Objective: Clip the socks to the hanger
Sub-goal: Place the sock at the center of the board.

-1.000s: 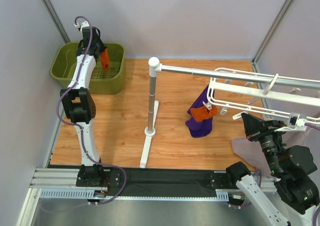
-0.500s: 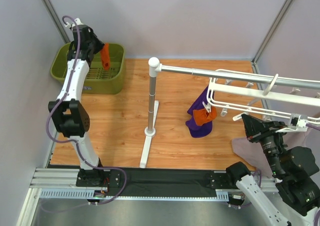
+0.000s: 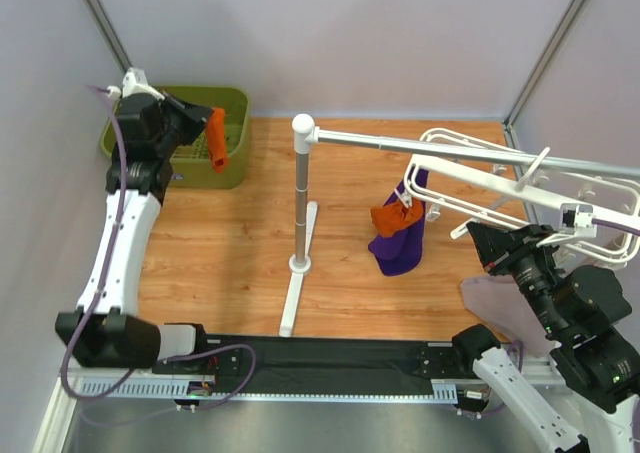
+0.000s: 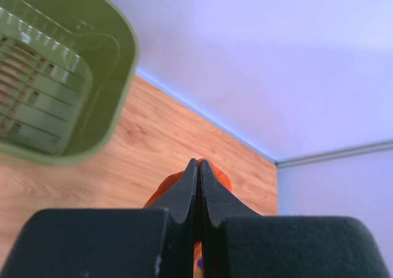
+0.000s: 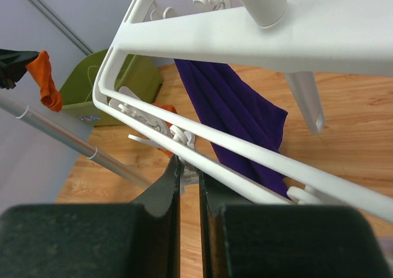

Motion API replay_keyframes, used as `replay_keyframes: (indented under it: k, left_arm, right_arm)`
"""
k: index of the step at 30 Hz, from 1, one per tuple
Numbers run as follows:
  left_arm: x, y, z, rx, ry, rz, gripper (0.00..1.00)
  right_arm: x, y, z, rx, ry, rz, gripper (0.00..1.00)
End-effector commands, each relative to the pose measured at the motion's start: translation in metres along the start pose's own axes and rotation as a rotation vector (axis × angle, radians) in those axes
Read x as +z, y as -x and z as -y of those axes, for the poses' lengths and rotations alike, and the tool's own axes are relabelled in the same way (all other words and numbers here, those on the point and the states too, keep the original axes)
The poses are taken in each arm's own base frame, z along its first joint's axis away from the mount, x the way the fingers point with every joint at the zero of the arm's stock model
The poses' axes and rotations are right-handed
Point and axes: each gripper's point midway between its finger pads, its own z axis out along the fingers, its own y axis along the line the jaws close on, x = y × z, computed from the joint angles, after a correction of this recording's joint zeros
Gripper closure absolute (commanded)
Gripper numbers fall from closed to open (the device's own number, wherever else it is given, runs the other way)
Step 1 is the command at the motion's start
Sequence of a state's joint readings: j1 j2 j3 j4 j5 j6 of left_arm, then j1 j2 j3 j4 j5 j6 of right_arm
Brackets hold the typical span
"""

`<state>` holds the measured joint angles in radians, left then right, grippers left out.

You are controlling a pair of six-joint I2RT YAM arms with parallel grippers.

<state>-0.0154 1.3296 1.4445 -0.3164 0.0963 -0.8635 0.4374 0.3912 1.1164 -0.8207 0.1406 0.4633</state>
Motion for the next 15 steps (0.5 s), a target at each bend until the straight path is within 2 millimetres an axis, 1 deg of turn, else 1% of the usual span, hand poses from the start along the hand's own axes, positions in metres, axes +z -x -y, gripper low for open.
replay_keyframes:
  k: [1,2,3,4,5,6,7,8,9,10,11,12,13,14,15]
  left_arm:
    - [-0.048,-0.009,0.03,-0.041,-0.109,-0.001,1.0]
    - [-0.068,-0.009,0.037,-0.05,-0.14,0.007,1.0]
    - [-0.074,-0.026,0.03,-0.062,-0.138,-0.035,1.0]
    - [-0.081,-0.033,0.029,-0.075,-0.148,-0.049,1.0]
    - [-0.102,-0.038,0.041,-0.095,-0.201,-0.055,1.0]
    - [-0.105,-0.058,0.033,-0.105,-0.2,-0.101,1.0]
    - [-0.121,-0.063,0.039,-0.108,-0.238,-0.105,1.0]
    - [-0.127,-0.073,0.039,-0.108,-0.247,-0.127,1.0]
    - [-0.132,-0.096,0.037,-0.103,-0.255,-0.18,1.0]
    - [-0.147,-0.102,0.039,-0.117,-0.273,-0.189,1.0]
    - [-0.153,-0.11,0.04,-0.122,-0.292,-0.203,1.0]
    - [-0.159,-0.132,0.038,-0.125,-0.308,-0.251,1.0]
    - [-0.166,-0.138,0.043,-0.141,-0.344,-0.254,1.0]
    - [-0.182,-0.138,0.051,-0.186,-0.395,-0.25,1.0]
    - [-0.188,-0.158,0.048,-0.203,-0.406,-0.29,1.0]
  right_arm:
    - [-0.004,-0.045,0.013,-0.033,-0.03,-0.194,1.0]
    - [-0.004,-0.046,0.013,-0.039,-0.028,-0.195,1.0]
    - [-0.005,-0.047,0.012,-0.039,-0.025,-0.204,1.0]
    - [-0.005,-0.048,0.011,-0.039,-0.019,-0.21,1.0]
    - [-0.005,-0.049,0.01,-0.038,-0.014,-0.213,1.0]
    - [-0.006,-0.05,0.01,-0.038,-0.011,-0.218,1.0]
    - [-0.006,-0.051,0.011,-0.035,-0.014,-0.219,1.0]
    - [-0.006,-0.052,0.011,-0.035,-0.016,-0.223,1.0]
    - [-0.007,-0.052,0.009,-0.036,-0.006,-0.223,1.0]
    - [-0.008,-0.05,0.009,-0.038,-0.002,-0.217,1.0]
    - [-0.009,-0.049,0.008,-0.041,0.001,-0.215,1.0]
    - [-0.01,-0.048,0.008,-0.045,0.004,-0.214,1.0]
    - [-0.011,-0.047,0.007,-0.047,0.01,-0.214,1.0]
    - [-0.013,-0.047,0.006,-0.052,0.013,-0.215,1.0]
    - [-0.014,-0.046,0.004,-0.05,0.024,-0.217,1.0]
